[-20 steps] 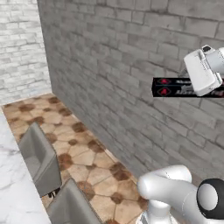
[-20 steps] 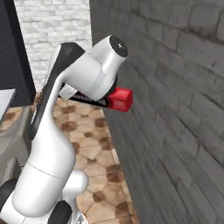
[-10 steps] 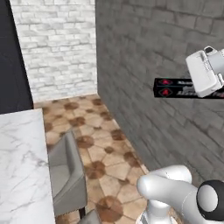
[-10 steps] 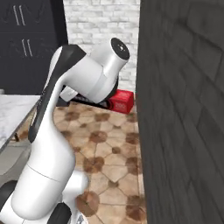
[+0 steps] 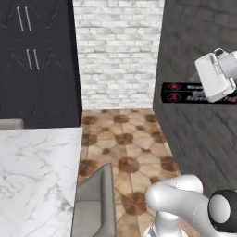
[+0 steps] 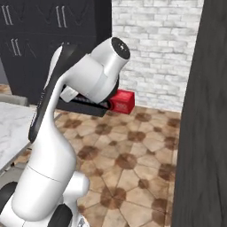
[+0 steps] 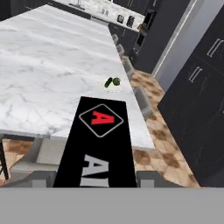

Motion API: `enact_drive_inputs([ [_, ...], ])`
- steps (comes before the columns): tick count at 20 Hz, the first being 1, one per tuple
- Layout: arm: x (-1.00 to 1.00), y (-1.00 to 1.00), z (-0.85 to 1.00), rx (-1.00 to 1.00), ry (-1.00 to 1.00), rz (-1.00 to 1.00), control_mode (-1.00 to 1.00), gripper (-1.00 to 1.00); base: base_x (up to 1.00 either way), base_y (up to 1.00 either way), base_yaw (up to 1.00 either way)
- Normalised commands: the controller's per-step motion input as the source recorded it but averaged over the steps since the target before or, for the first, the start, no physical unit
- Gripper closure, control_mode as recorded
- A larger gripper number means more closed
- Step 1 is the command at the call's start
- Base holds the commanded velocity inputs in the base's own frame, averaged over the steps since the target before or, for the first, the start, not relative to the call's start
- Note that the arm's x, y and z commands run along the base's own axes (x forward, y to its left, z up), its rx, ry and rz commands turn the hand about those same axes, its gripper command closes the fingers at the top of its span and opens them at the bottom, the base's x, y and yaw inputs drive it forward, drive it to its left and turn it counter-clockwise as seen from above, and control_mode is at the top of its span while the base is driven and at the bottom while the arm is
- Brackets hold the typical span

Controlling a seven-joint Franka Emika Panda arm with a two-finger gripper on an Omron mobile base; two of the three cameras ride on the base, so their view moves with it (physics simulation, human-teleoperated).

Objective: Retrieve the tupperware and aluminum foil from the cabinet and place them on the dining counter near the plate with cucumber and broccoli to prepare for storing leftovers.

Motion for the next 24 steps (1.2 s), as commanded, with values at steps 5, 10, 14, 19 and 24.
enact_drive_inputs([
  [5, 0.00, 0.00, 0.00, 0.00, 0.00, 0.00, 1.00, 1.00, 1.00, -0.13, 0.33],
  [10, 0.00, 0.00, 0.00, 0.00, 0.00, 0.00, 1.00, 1.00, 1.00, 0.00, 0.43],
  [14, 0.00, 0.00, 0.00, 0.00, 0.00, 0.00, 1.00, 1.00, 1.00, -0.04, 0.51],
  [19, 0.00, 0.00, 0.00, 0.00, 0.00, 0.00, 1.00, 1.00, 1.00, -0.52, 0.33],
  [24, 0.00, 0.00, 0.00, 0.00, 0.00, 0.00, 1.00, 1.00, 1.00, -0.53, -0.04],
])
